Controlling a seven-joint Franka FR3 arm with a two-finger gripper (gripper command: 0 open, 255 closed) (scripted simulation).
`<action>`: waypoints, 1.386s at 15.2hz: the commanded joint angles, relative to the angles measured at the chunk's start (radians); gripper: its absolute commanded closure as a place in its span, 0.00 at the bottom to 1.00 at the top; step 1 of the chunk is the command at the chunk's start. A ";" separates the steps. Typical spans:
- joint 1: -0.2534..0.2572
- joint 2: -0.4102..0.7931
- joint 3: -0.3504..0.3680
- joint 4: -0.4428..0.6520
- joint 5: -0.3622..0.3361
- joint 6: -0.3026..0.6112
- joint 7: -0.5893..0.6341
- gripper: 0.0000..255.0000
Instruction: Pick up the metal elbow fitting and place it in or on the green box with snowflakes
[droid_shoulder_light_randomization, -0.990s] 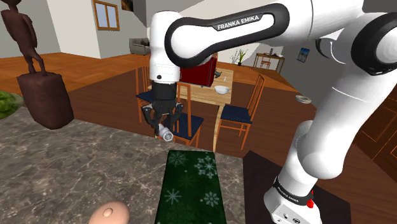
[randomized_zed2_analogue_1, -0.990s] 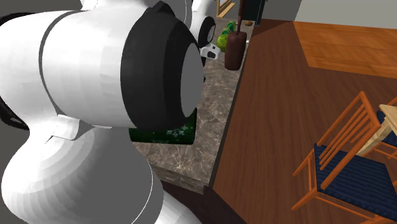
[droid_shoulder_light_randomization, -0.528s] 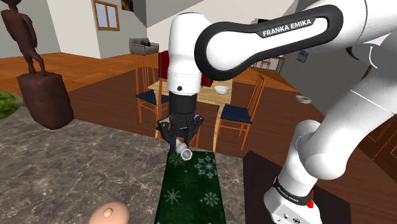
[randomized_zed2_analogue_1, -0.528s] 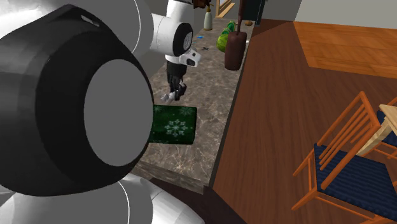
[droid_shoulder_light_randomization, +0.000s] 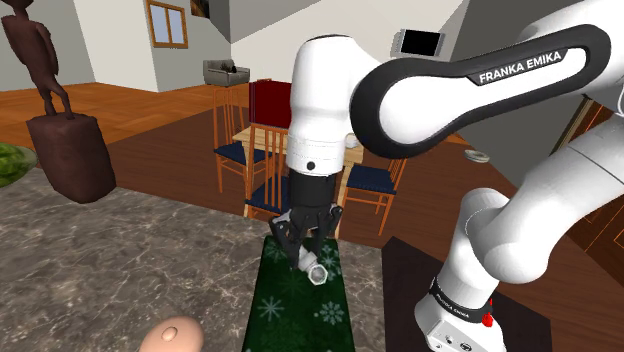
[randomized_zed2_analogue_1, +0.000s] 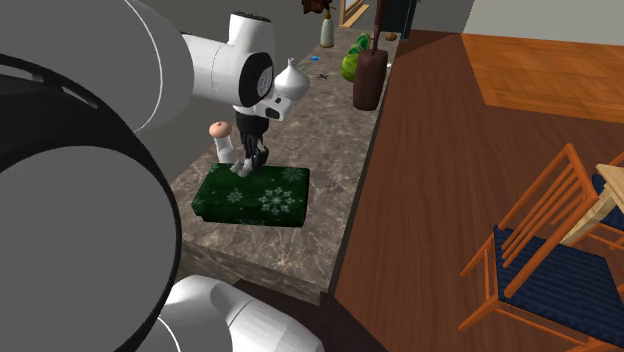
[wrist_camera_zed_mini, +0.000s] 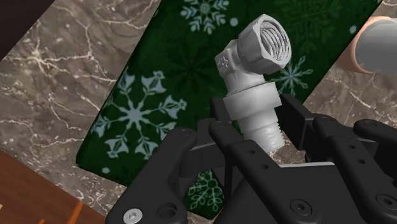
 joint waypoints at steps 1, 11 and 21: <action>0.002 0.006 0.006 -0.023 0.005 0.029 -0.003 1.00; 0.005 0.050 0.030 -0.095 0.019 0.144 -0.017 1.00; 0.005 0.050 0.030 -0.095 0.019 0.144 -0.017 0.00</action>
